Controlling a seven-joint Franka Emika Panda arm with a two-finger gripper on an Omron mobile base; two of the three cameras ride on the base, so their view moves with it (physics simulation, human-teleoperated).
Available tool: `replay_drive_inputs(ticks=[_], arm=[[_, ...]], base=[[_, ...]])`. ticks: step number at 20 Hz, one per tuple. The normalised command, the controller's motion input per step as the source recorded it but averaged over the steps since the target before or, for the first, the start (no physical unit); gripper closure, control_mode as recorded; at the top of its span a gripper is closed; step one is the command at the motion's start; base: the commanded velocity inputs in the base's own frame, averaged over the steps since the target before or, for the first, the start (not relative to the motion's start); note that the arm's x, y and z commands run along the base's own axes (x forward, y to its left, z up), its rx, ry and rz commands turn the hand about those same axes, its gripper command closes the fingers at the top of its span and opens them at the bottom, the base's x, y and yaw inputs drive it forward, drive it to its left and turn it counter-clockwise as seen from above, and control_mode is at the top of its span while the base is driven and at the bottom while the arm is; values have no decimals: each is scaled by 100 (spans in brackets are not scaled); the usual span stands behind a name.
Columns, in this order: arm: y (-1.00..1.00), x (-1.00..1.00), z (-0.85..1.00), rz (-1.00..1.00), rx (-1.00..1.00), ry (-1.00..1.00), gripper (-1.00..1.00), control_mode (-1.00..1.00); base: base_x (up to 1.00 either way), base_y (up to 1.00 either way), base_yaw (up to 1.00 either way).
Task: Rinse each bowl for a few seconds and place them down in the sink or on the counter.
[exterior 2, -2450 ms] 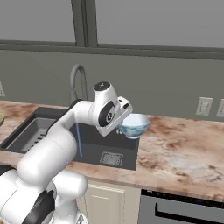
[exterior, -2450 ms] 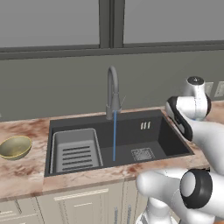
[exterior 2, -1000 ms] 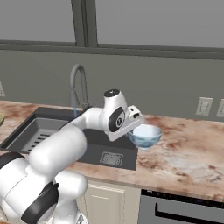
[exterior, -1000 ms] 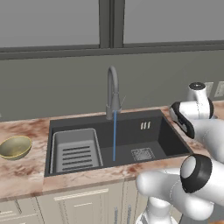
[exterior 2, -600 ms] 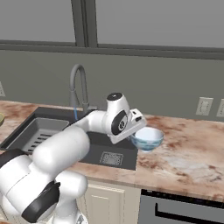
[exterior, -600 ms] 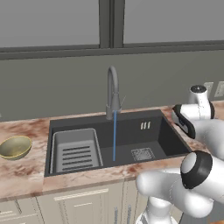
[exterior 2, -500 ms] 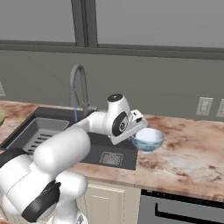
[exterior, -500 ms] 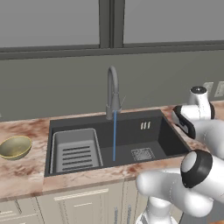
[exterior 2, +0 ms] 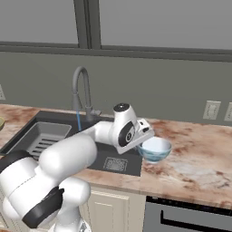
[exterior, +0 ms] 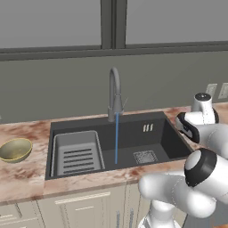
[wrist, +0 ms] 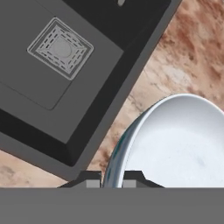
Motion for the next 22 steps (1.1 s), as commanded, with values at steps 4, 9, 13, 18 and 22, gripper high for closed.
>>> replay_drive_inputs(ticks=[4, 9, 13, 18, 22], arm=[[-5, 1, -24, -2, 1, 0, 100, -100], [-5, 3, -25, -2, 2, 0, 100, -100], [-7, 3, -25, -2, 2, 0, 100, -100], [-5, 3, -26, -2, 0, 0, 100, -100], [-2, 2, -26, -2, 0, 0, 100, -100]], base=[[0, 0, 0], [0, 0, 0], [0, 0, 0], [0, 0, 0], [0, 0, 0]])
